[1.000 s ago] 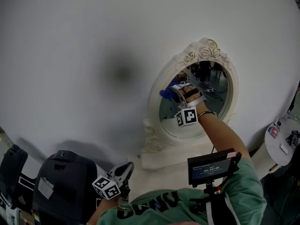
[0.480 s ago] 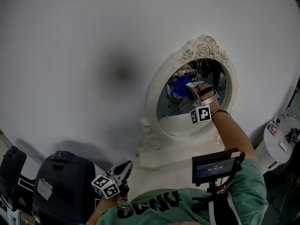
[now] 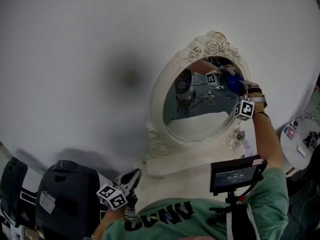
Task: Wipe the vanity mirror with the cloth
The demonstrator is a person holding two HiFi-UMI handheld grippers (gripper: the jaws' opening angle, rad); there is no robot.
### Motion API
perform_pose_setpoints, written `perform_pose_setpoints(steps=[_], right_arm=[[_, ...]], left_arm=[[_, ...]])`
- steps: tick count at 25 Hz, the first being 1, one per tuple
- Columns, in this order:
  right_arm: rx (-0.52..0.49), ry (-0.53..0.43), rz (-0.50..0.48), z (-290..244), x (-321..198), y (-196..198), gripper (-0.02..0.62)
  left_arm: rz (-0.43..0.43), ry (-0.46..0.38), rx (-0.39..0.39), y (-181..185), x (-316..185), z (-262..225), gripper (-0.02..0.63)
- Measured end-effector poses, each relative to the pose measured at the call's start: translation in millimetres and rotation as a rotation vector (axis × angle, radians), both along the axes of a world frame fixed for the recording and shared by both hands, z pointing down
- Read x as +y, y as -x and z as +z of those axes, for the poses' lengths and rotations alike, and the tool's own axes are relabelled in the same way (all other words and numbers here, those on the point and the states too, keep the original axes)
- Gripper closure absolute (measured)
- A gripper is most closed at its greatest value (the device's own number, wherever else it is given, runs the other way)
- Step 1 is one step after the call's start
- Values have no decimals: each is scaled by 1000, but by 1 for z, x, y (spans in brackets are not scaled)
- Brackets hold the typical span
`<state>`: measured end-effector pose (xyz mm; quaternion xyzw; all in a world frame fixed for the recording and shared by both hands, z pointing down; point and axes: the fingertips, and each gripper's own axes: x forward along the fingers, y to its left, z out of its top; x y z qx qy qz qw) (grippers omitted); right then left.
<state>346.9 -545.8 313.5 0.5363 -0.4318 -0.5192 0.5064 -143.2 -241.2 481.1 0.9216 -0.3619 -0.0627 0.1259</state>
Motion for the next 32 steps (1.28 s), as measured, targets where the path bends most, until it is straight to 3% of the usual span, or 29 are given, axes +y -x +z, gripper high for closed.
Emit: perform_pose_setpoints(steps=[6,9,11,17,22,28,32], right_arm=[[-21,23,74,1,1,-10,528],[-57,17,41,-1,6,12,528],[-47,7,-76,-1,15,58,528],[39,-15,-518,7,52,254,528],[82,-11,-666,17,59,349,528],[114,-14,-687,21,51,356,528],[122,-16,-670,21,48,336,528]], left_arm=[[5,-10,0,-1,3,-2,600],[-3,-11,-2,4,5,-3,600],[-12,-10,-1,7,6,-3,600],[-19,-20,7,10,7,-5,600],[-30,-22,13,15,9,-6,600],[-54,-18,15,24,10,-4,600],[-41,-18,15,20,6,-3,600]])
